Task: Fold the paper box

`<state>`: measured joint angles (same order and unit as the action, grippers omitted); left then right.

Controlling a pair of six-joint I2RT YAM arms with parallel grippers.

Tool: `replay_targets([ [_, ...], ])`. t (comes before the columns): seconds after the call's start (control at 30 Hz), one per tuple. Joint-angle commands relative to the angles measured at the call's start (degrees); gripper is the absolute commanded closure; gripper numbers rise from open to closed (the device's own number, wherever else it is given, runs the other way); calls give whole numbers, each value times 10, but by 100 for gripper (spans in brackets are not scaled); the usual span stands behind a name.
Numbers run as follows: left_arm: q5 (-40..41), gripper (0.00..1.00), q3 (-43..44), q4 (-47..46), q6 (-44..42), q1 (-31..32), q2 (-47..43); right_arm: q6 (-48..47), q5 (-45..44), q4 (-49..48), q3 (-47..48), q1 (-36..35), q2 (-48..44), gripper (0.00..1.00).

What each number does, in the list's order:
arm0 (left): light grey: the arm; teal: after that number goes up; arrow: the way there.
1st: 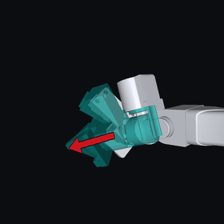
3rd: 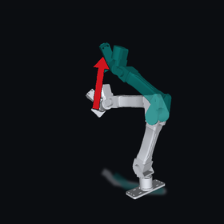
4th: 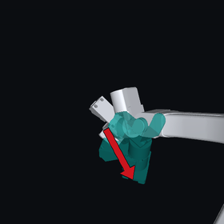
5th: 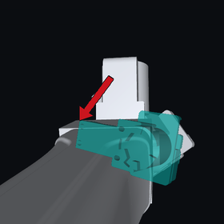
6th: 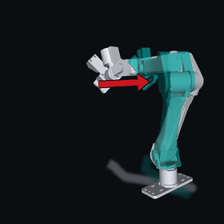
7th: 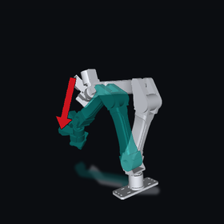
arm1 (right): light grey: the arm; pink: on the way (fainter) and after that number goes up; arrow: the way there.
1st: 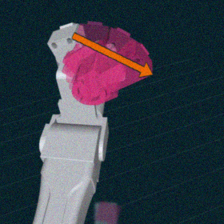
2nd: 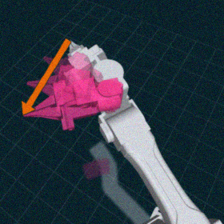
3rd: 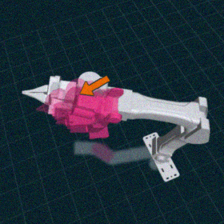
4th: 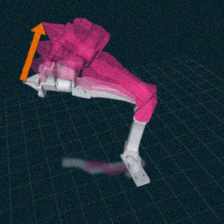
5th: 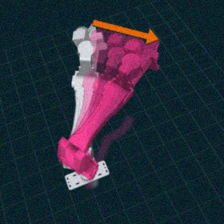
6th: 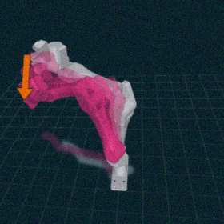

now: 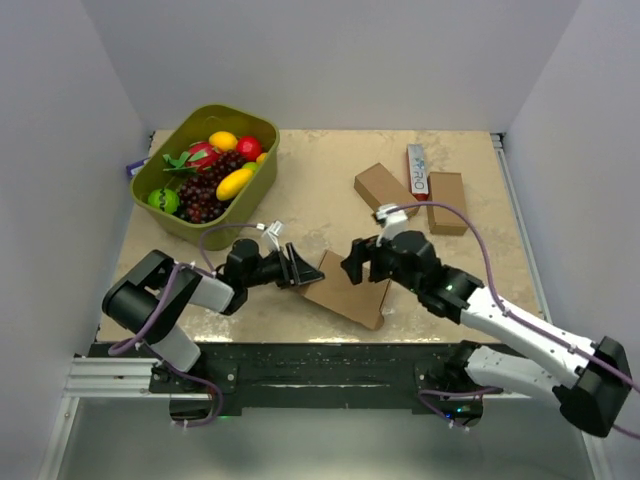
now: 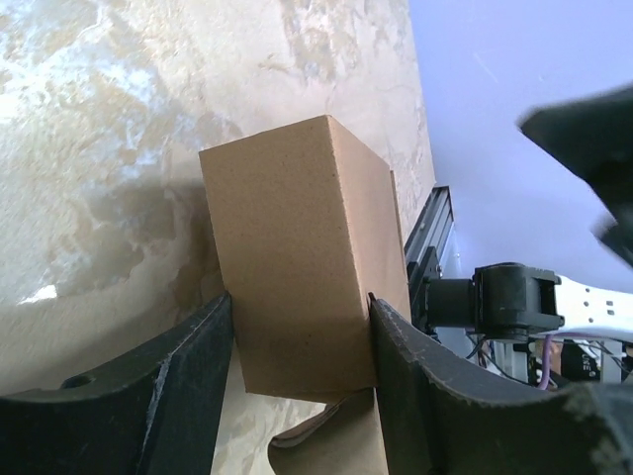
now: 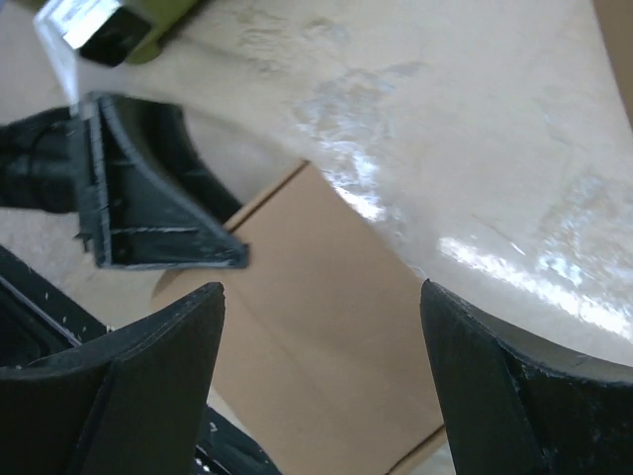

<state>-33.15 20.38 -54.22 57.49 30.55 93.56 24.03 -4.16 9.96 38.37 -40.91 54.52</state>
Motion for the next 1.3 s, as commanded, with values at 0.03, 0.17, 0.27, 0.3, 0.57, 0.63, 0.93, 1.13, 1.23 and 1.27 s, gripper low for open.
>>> replay_targets([
  [0.03, -43, 72, 24, 72, -28, -37, -36, -49, -235, 20, 53, -182, 57, 17],
  [0.17, -68, 71, 19, 97, -34, -58, -40, -71, -294, -14, 59, -273, 96, 17],
  [0.27, -91, 71, 17, 107, -28, -71, -37, -93, -336, -24, 82, -339, 149, 15],
  [0.3, -98, 71, 18, 110, -27, -75, -36, -97, -358, -24, 88, -372, 162, 14],
  [0.57, -140, 72, 31, 208, -71, -117, -68, -98, -455, 12, 137, -422, 302, 10],
  [0.63, -149, 72, 31, 217, -74, -131, -76, -96, -460, 21, 144, -425, 326, 10],
  [0.93, -191, 71, 35, 249, -80, -154, -89, -95, -477, 11, 124, -428, 371, 15],
  [1.13, -205, 71, 41, 259, -73, -157, -100, -62, -541, 44, 150, -428, 444, 15],
  [1.23, -209, 71, 41, 266, -75, -158, -106, -48, -560, 54, 155, -428, 466, 14],
  [1.27, -209, 71, 40, 271, -77, -158, -107, -34, -566, 62, 159, -428, 471, 16],
])
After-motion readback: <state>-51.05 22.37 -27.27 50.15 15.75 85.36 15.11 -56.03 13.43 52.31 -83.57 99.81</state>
